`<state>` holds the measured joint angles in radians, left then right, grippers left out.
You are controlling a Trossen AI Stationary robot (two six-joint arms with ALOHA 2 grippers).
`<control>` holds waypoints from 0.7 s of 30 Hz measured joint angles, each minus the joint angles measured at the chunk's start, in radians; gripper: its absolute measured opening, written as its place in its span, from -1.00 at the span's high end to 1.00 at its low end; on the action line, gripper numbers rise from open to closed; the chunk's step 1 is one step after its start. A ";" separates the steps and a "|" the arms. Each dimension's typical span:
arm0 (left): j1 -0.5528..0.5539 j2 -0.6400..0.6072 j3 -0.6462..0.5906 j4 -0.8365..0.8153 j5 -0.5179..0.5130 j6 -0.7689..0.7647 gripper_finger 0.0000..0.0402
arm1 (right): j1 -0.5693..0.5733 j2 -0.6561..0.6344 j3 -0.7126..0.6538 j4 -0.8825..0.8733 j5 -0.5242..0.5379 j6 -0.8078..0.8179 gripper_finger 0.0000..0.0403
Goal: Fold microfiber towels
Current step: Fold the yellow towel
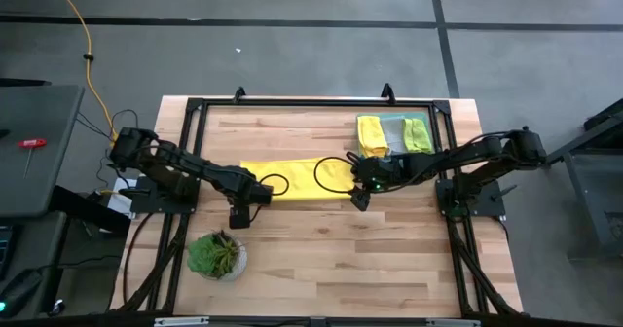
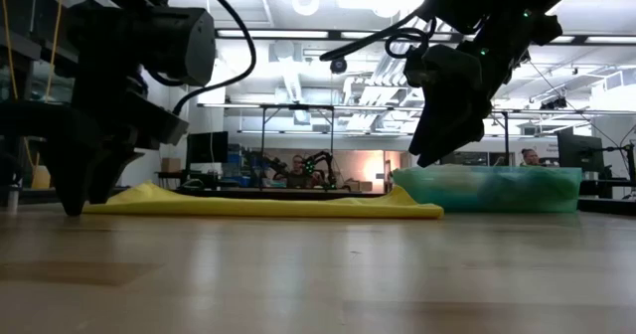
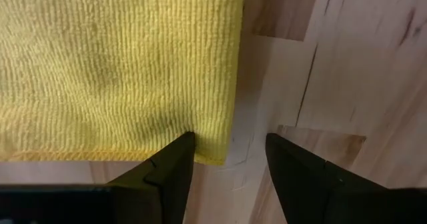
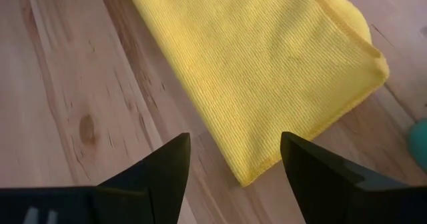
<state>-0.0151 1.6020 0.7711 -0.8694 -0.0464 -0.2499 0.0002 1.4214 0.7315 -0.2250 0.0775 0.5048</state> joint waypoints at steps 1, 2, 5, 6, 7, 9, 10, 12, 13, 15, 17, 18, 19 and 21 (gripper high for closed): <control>0.000 0.007 0.000 -0.001 0.000 0.000 0.12 | 0.000 0.000 0.000 0.001 -0.001 0.002 -0.12; 0.000 0.010 0.000 -0.001 -0.001 0.000 0.13 | 0.000 0.000 0.000 0.004 -0.008 -0.002 -0.12; 0.000 0.011 0.000 0.000 -0.004 0.000 0.23 | 0.009 0.000 0.000 0.018 -0.064 -0.093 -0.12; 0.000 0.009 0.000 0.001 -0.003 0.000 0.27 | 0.016 0.000 0.000 0.018 -0.075 -0.136 -0.12; 0.000 -0.001 -0.002 0.002 -0.003 -0.001 0.32 | 0.022 0.000 0.000 0.018 -0.078 -0.174 -0.12; -0.001 -0.005 -0.002 0.005 -0.003 -0.001 0.43 | 0.033 0.001 0.000 0.018 -0.071 -0.250 -0.12; -0.001 -0.009 -0.002 0.006 -0.003 -0.001 0.49 | 0.036 0.007 0.000 0.020 -0.067 -0.286 -0.12; -0.001 -0.013 -0.003 0.006 -0.011 -0.003 0.61 | 0.040 0.026 0.000 0.018 -0.062 -0.346 -0.12; -0.001 -0.013 -0.004 0.006 -0.018 -0.006 0.68 | 0.040 0.042 0.000 0.022 -0.059 -0.369 -0.12; -0.001 -0.013 -0.004 0.005 -0.033 -0.007 0.82 | 0.040 0.080 0.000 0.020 -0.051 -0.397 -0.12; 0.000 -0.013 -0.004 0.005 -0.050 -0.008 0.94 | 0.040 0.122 0.001 0.020 -0.041 -0.417 -0.12; 0.000 -0.013 -0.004 0.005 -0.057 -0.009 0.97 | 0.040 0.146 0.003 0.019 -0.030 -0.428 -0.12; 0.000 -0.013 -0.004 0.005 -0.060 -0.009 0.97 | 0.040 0.166 0.007 0.017 -0.018 -0.437 -0.12; 0.000 -0.013 -0.005 0.005 -0.071 -0.009 0.94 | 0.040 0.205 0.026 0.017 0.006 -0.446 -0.11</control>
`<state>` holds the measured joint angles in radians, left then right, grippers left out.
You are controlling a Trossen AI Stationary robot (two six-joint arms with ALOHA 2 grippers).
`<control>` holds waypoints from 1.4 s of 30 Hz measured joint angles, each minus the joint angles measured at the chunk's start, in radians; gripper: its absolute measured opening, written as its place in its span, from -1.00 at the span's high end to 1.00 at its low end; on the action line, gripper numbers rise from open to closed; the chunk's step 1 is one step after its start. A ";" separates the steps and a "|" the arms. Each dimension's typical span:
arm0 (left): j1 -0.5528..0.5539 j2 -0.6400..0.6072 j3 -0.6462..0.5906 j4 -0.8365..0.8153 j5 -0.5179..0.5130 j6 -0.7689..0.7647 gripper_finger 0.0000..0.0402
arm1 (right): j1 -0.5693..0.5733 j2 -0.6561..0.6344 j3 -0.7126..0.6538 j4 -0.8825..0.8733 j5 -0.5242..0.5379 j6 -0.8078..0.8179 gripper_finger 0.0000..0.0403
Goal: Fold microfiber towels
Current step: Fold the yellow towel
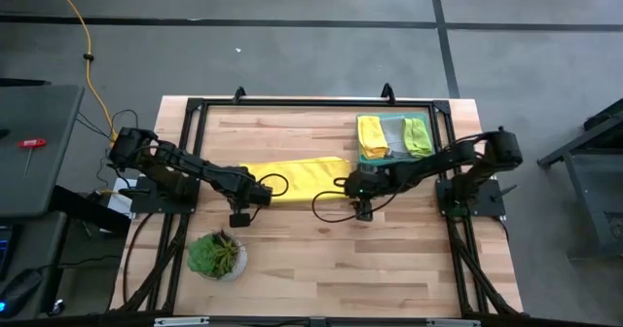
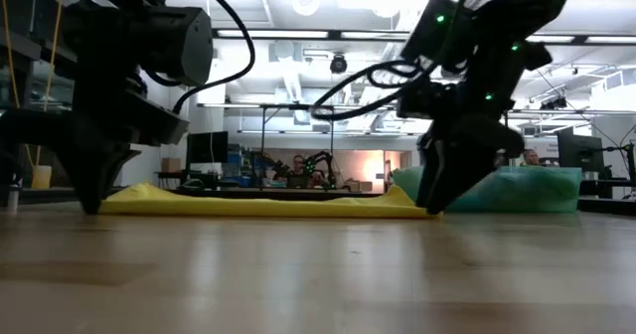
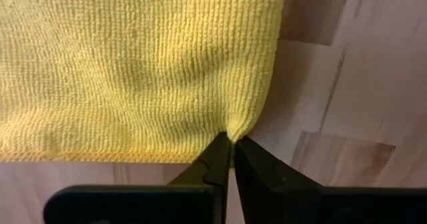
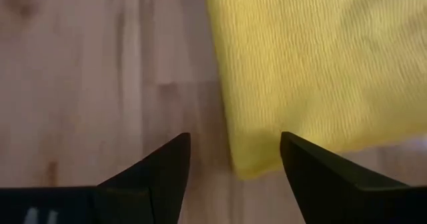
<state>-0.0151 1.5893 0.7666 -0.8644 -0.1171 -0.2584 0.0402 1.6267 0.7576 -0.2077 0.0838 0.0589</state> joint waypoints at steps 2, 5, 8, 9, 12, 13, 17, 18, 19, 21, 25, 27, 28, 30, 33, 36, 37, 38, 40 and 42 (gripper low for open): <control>0.000 0.000 0.000 0.000 -0.004 0.000 0.93 | 0.000 0.031 0.022 0.001 0.021 0.000 -0.05; 0.000 0.000 0.000 0.000 -0.005 -0.001 0.97 | 0.000 0.065 0.057 -0.015 0.027 -0.020 0.14; 0.000 0.000 0.000 0.000 -0.005 -0.023 0.99 | 0.001 0.079 0.078 -0.059 0.024 -0.037 0.42; -0.001 0.000 0.000 0.000 -0.004 -0.034 0.98 | 0.002 0.079 0.080 -0.075 0.023 -0.038 0.52; -0.017 0.000 0.000 0.000 -0.007 -0.054 0.97 | 0.001 0.078 0.083 -0.109 0.020 -0.034 0.79; -0.024 0.000 0.000 0.000 -0.009 -0.054 0.97 | 0.001 0.078 0.084 -0.119 0.020 -0.034 0.87; -0.050 0.000 0.000 0.002 0.001 -0.053 0.99 | 0.000 0.076 0.085 -0.139 0.019 -0.010 0.97; -0.052 0.000 0.003 0.000 0.022 -0.054 0.99 | 0.000 0.069 0.086 -0.150 0.011 0.017 0.97; -0.052 0.000 0.009 0.000 0.051 -0.055 0.99 | 0.000 0.064 0.090 -0.169 -0.013 0.037 0.98; -0.053 -0.003 0.022 -0.010 0.119 -0.062 0.99 | -0.001 0.049 0.105 -0.195 -0.086 0.065 0.99; -0.052 -0.017 0.059 -0.042 0.215 -0.068 1.00 | 0.002 0.026 0.176 -0.278 -0.203 0.118 0.99; -0.052 -0.032 0.083 -0.065 0.252 -0.053 1.00 | 0.002 0.024 0.215 -0.354 -0.235 0.128 1.00; -0.050 -0.038 0.094 -0.078 0.258 -0.049 1.00 | 0.001 0.023 0.235 -0.379 -0.247 0.133 1.00; -0.037 -0.057 0.108 -0.103 0.262 -0.032 1.00 | -0.009 0.023 0.270 -0.420 -0.267 0.135 1.00; -0.006 -0.093 0.117 -0.109 0.251 -0.019 1.00 | -0.036 0.022 0.305 -0.457 -0.270 0.162 1.00; 0.034 -0.119 0.117 -0.115 0.195 -0.029 1.00 | -0.073 0.022 0.309 -0.471 -0.238 0.218 1.00; 0.049 -0.126 0.116 -0.115 0.176 -0.034 1.00 | -0.086 0.022 0.308 -0.475 -0.230 0.239 1.00; 0.062 -0.133 0.116 -0.115 0.157 -0.041 1.00 | -0.097 0.022 0.308 -0.484 -0.216 0.261 1.00; 0.086 -0.138 0.116 -0.114 0.131 -0.052 1.00 | -0.117 0.022 0.308 -0.490 -0.179 0.298 1.00; 0.108 -0.137 0.116 -0.113 0.123 -0.053 1.00 | -0.135 0.022 0.308 -0.492 -0.159 0.334 1.00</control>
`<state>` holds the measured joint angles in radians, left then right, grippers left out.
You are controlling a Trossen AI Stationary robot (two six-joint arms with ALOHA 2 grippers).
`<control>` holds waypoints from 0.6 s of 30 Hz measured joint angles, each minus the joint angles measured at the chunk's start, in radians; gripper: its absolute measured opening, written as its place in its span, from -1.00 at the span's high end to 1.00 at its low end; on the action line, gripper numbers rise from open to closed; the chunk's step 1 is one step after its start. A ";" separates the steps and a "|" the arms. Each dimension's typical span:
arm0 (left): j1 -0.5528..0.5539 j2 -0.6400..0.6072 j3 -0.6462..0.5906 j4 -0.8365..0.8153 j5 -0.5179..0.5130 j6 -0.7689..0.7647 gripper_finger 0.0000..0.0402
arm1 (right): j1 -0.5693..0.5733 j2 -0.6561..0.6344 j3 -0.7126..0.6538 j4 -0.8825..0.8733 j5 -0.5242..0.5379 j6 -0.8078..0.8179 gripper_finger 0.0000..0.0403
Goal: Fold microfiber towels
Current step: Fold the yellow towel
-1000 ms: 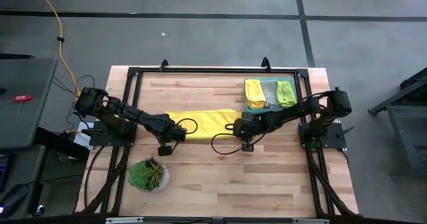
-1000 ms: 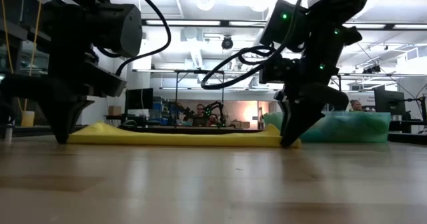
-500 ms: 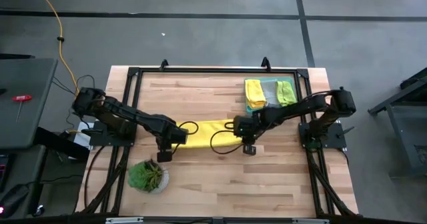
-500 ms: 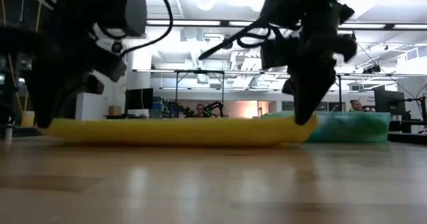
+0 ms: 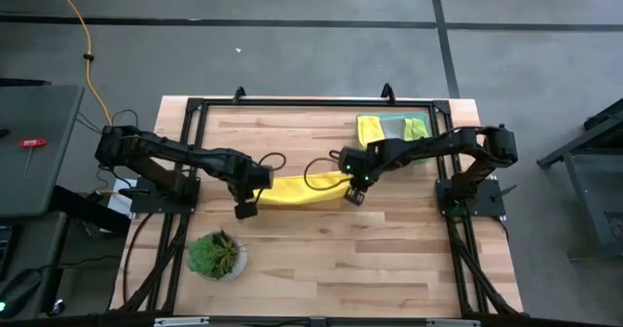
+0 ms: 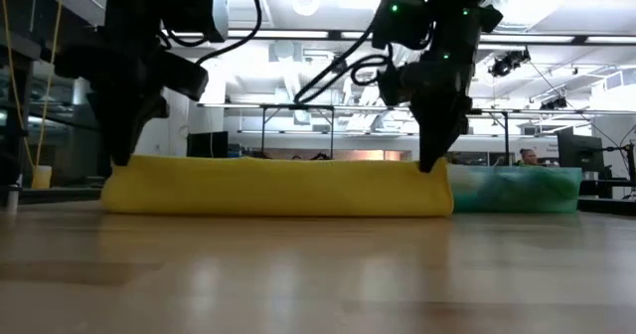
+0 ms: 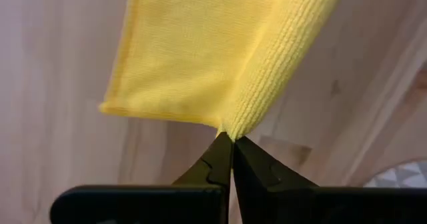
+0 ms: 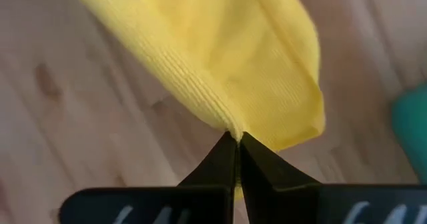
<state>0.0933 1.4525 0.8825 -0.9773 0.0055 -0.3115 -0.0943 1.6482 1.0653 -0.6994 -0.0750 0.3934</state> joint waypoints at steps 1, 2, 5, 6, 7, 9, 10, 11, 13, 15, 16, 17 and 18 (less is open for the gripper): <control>0.007 0.000 0.000 0.000 -0.009 -0.001 1.00 | -0.008 0.000 0.000 -0.005 0.004 0.022 1.00; 0.013 0.000 0.000 0.000 -0.025 -0.002 1.00 | -0.014 0.000 0.000 -0.013 0.008 0.040 1.00; 0.022 0.000 0.000 0.001 -0.071 -0.029 1.00 | -0.024 0.000 0.000 -0.036 0.041 0.101 1.00; 0.025 0.000 0.000 0.001 -0.082 -0.046 1.00 | -0.024 0.000 0.000 -0.044 0.052 0.117 1.00; 0.026 0.000 0.000 0.002 -0.091 -0.067 1.00 | -0.024 0.000 0.000 -0.051 0.059 0.134 1.00; 0.026 0.000 0.000 0.004 -0.102 -0.105 1.00 | -0.024 0.000 0.000 -0.058 0.075 0.171 1.00; 0.026 0.000 0.000 0.004 -0.104 -0.124 1.00 | -0.024 0.000 0.000 -0.059 0.077 0.190 1.00; 0.024 0.000 0.000 0.005 -0.105 -0.141 1.00 | -0.024 0.000 0.000 -0.058 0.080 0.210 1.00; 0.019 0.000 -0.004 0.013 -0.105 -0.174 1.00 | -0.023 0.000 0.000 -0.058 0.093 0.237 1.00; 0.010 0.000 -0.017 0.033 -0.106 -0.193 1.00 | -0.023 0.000 0.000 -0.058 0.102 0.259 1.00; 0.006 0.000 -0.027 0.043 -0.107 -0.204 1.00 | -0.023 0.000 0.000 -0.054 0.104 0.262 1.00; 0.002 0.000 -0.035 0.049 -0.107 -0.214 1.00 | -0.023 0.000 0.000 -0.047 0.107 0.262 1.00; -0.001 0.000 -0.042 0.050 -0.107 -0.223 1.00 | -0.023 0.000 0.000 -0.039 0.109 0.261 1.00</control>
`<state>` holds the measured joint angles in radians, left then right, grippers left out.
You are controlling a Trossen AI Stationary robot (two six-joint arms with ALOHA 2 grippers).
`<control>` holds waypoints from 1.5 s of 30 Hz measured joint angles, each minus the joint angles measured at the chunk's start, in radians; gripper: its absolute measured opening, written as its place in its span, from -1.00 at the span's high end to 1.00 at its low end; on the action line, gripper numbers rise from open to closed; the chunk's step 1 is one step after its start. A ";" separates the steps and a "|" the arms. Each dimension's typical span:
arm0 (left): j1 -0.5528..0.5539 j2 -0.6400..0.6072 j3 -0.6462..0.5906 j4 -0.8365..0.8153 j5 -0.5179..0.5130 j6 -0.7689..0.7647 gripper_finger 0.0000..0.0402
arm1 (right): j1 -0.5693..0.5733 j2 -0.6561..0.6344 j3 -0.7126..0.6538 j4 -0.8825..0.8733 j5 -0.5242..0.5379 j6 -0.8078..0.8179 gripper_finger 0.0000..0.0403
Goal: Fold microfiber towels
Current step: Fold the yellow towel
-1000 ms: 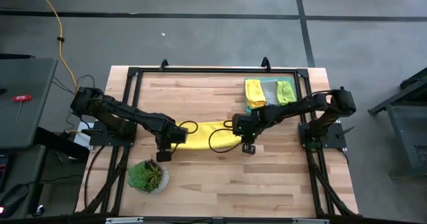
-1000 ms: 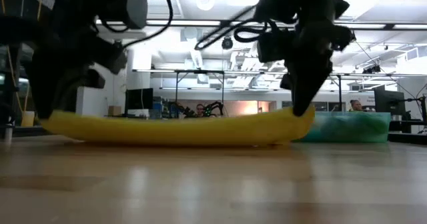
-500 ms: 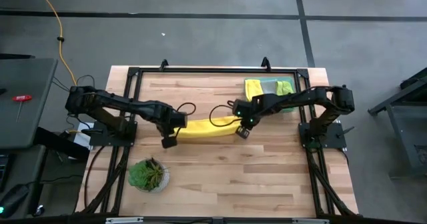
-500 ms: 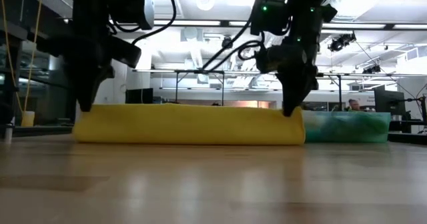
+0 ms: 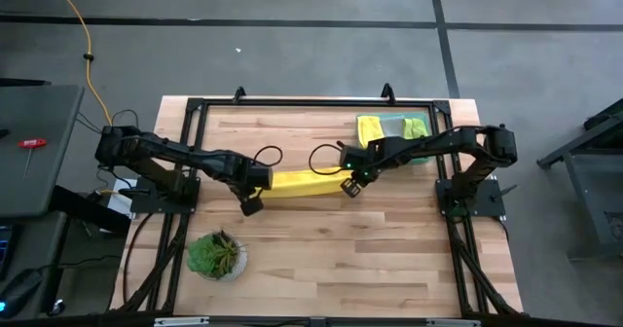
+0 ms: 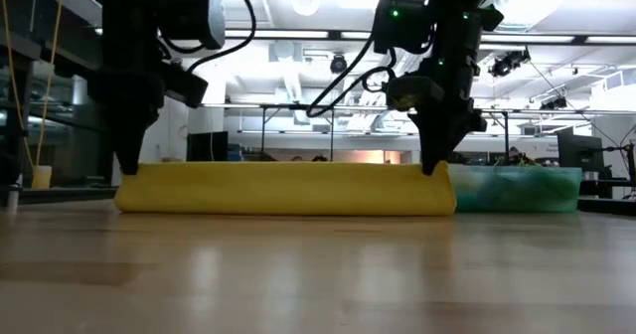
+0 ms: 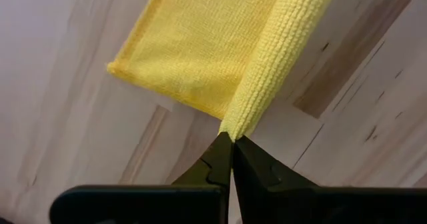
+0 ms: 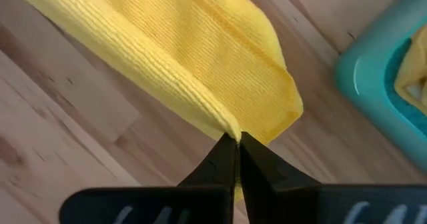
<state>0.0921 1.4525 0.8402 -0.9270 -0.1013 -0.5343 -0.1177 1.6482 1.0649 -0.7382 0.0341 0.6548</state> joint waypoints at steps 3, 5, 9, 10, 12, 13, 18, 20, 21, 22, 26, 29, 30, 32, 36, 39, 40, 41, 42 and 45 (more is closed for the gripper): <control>-0.011 0.000 -0.013 0.001 -0.001 -0.013 0.97 | 0.000 0.000 0.000 0.019 -0.001 0.001 1.00; -0.015 0.000 -0.015 0.001 -0.015 -0.013 0.95 | 0.001 0.000 0.000 0.031 -0.001 0.001 0.97; -0.014 0.000 -0.015 0.003 -0.079 -0.013 0.90 | 0.000 0.000 0.000 0.048 0.025 0.052 0.81; -0.012 0.000 -0.015 0.003 -0.095 -0.013 0.89 | 0.000 0.000 0.000 0.049 0.038 0.071 0.74; -0.007 0.000 -0.015 0.004 -0.130 -0.013 0.86 | 0.000 0.000 0.000 0.049 0.069 0.094 0.59; -0.002 0.000 -0.015 0.004 -0.146 -0.013 0.85 | 0.000 0.000 0.000 0.047 0.084 0.111 0.52; 0.038 0.000 -0.015 0.004 -0.194 -0.003 0.75 | 0.000 0.000 0.000 0.038 0.158 0.199 0.15; 0.055 0.000 -0.015 0.004 -0.206 0.019 0.69 | 0.000 0.000 0.000 0.038 0.167 0.205 0.05; 0.064 0.000 -0.015 0.004 -0.208 0.033 0.66 | 0.000 0.000 0.000 0.038 0.167 0.205 0.01; 0.074 0.000 -0.015 0.003 -0.208 0.044 0.63 | 0.000 0.000 0.000 0.038 0.167 0.205 -0.02; 0.105 0.000 0.000 -0.048 -0.208 0.090 0.50 | 0.000 -0.010 0.000 0.026 0.167 0.191 -0.08; 0.120 -0.024 0.026 -0.086 -0.213 0.127 0.42 | 0.000 -0.047 0.000 0.006 0.166 0.126 -0.07; 0.123 -0.042 0.032 -0.083 -0.212 0.132 0.39 | 0.004 -0.064 0.000 -0.008 0.163 0.095 -0.07; 0.124 -0.093 0.032 -0.047 -0.186 0.152 0.35 | 0.014 -0.103 0.000 -0.056 0.148 0.040 -0.07; 0.118 -0.197 -0.015 0.099 -0.088 0.155 0.31 | 0.041 -0.150 -0.001 -0.177 0.141 -0.006 -0.07; 0.108 -0.244 -0.073 0.223 -0.046 0.138 0.30 | 0.056 -0.199 -0.068 -0.112 0.100 0.017 -0.07; 0.106 -0.249 -0.092 0.247 -0.038 0.122 0.30 | 0.060 -0.216 -0.109 -0.054 0.070 0.053 -0.07; 0.102 -0.251 -0.109 0.265 -0.028 0.106 0.30 | 0.063 -0.237 -0.158 0.016 0.043 0.091 -0.07; 0.096 -0.251 -0.124 0.289 -0.021 0.097 0.30 | 0.069 -0.259 -0.212 0.074 0.024 0.130 -0.07; 0.074 -0.251 -0.155 0.365 -0.012 0.086 0.30 | 0.083 -0.317 -0.357 0.280 0.017 0.276 -0.07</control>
<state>0.1660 1.2016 0.6850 -0.5619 -0.1128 -0.4479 -0.0348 1.3314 0.7079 -0.4585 0.0510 0.9310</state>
